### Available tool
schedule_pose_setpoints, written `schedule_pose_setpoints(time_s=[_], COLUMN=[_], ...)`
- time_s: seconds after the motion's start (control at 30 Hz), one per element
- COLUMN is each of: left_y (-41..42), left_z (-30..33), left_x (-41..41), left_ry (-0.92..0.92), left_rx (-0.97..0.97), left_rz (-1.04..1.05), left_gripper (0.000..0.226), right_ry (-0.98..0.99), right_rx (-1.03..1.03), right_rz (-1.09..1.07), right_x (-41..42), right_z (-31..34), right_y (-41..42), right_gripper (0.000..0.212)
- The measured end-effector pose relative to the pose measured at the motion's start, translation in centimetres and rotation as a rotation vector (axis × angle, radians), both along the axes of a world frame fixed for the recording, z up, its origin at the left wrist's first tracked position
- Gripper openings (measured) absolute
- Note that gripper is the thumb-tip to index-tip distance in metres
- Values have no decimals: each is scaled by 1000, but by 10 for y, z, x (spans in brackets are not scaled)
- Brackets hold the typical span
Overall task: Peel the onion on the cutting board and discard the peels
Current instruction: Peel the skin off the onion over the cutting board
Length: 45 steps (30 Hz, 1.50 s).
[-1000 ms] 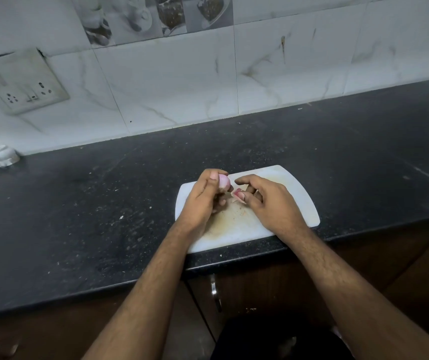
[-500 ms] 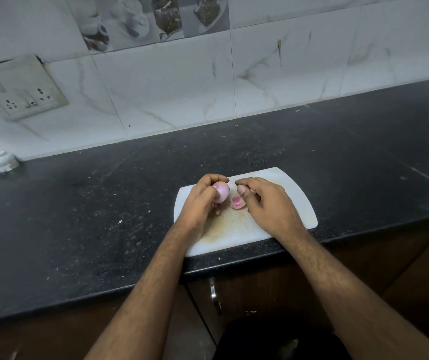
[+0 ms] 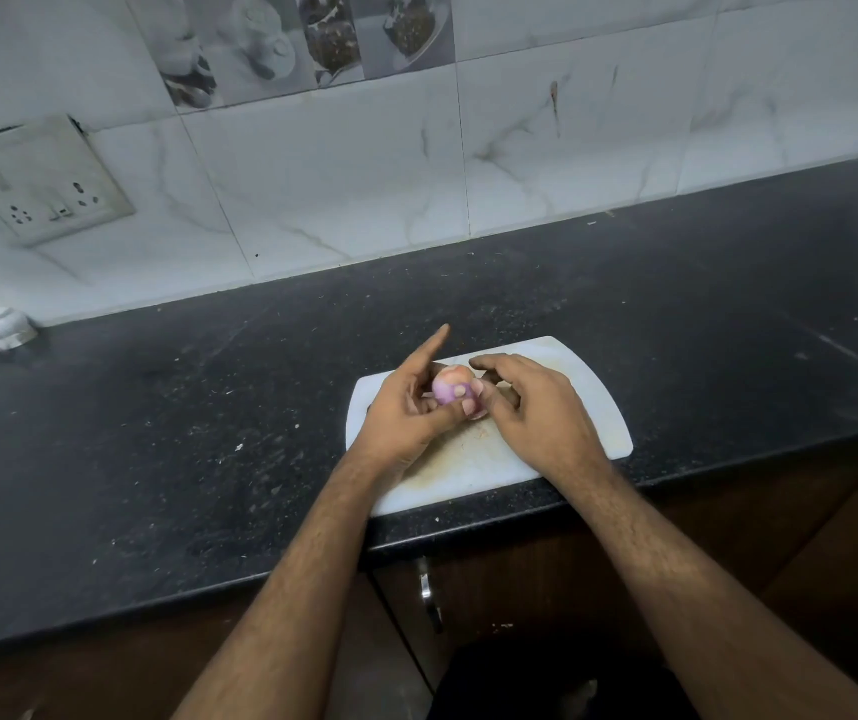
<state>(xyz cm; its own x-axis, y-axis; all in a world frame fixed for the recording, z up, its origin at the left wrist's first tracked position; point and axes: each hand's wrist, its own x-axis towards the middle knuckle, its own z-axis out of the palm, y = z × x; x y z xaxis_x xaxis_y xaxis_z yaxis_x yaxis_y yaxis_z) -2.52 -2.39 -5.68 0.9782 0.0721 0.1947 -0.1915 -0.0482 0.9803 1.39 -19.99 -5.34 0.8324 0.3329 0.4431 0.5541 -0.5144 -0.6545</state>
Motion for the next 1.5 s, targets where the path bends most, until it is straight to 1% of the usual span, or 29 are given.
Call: schedule_pose_setpoints(time_s=[0.07, 0.13, 0.27, 0.37, 0.53, 0.63, 0.77, 1.0, 1.13, 1.27, 1.4, 1.5], left_y=[2, 4, 3, 2, 5, 7, 5, 2, 2, 1, 2, 0], left_z=[-3, -5, -2, 1, 0, -3, 0, 2, 3, 4, 4, 6], left_x=[2, 3, 1, 0, 1, 2, 0, -1, -2, -3, -2, -3], left_ry=[11, 27, 18, -14, -31, -34, -14, -12, 1, 8, 15, 13], left_rx=[-30, -57, -43, -10, 43, 57, 24, -22, -52, -86, -100, -82], left_rz=[14, 36, 79, 100, 109, 112, 103, 80, 74, 47, 28, 59], left_gripper=[87, 77, 51, 43, 45, 44, 40, 39, 36, 32, 35, 37], right_ry=[-9, -17, 3, -5, -15, -29, -64, -99, -116, -138, -161, -165], right_rx=[-19, -29, -29, -60, -42, -71, -119, -185, -168, -142, -121, -98], right_rz=[-5, -17, -32, -41, -30, -21, -2, 8, 3, -1, -17, -37], right_x=[1, 2, 4, 3, 0, -1, -3, -2, -1, -1, -5, -7], right_z=[-1, -2, -4, -4, -2, -1, -1, -1, -3, -3, -2, -2], right_y=[0, 0, 0, 0, -1, -1, -1, -3, -3, -2, -2, -1], right_gripper=[29, 27, 25, 25, 27, 28, 27, 31, 34, 30, 26, 22])
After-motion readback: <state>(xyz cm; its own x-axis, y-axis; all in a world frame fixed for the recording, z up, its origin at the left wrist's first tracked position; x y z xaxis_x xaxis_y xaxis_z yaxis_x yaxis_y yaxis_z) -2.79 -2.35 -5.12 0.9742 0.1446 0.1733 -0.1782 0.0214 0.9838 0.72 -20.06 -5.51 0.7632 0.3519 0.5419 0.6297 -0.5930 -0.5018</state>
